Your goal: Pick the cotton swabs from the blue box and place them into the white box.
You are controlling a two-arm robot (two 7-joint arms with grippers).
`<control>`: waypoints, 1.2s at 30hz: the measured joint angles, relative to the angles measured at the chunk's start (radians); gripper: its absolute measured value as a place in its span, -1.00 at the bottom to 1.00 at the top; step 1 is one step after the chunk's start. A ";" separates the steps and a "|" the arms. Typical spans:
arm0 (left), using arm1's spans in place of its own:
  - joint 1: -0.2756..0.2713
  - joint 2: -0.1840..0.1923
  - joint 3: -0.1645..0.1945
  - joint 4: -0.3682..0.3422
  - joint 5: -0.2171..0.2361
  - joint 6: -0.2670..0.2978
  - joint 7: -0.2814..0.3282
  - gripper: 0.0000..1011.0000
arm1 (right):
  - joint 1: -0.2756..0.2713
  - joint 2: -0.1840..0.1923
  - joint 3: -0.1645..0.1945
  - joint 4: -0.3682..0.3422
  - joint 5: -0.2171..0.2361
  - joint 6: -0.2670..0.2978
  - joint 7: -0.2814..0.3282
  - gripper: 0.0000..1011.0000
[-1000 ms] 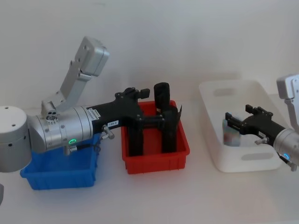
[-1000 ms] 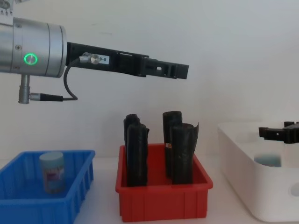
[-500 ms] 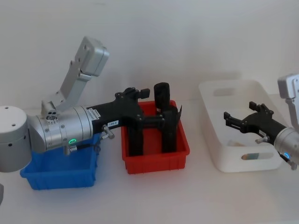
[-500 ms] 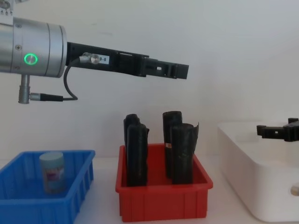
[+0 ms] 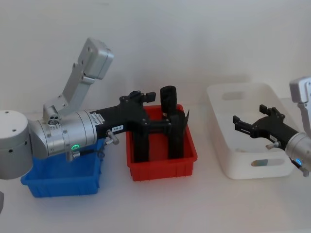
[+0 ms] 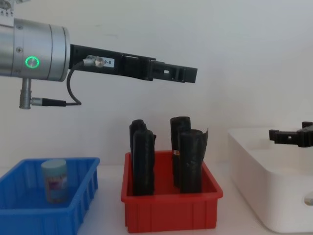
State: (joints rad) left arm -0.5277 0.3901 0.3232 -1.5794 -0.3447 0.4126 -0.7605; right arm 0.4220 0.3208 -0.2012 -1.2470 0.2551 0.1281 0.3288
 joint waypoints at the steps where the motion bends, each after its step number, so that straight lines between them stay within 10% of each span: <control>1: 0.001 0.000 0.000 0.000 0.000 -0.001 0.003 0.98 | -0.004 0.000 0.000 -0.005 0.000 -0.001 -0.003 0.98; 36: 0.166 -0.005 0.076 -0.027 0.082 -0.227 0.426 0.98 | -0.312 0.012 -0.018 -0.372 0.023 -0.069 -0.188 0.98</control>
State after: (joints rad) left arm -0.3617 0.3850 0.3991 -1.6064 -0.2623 0.1858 -0.3345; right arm 0.1098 0.3333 -0.2194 -1.6192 0.2784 0.0594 0.1407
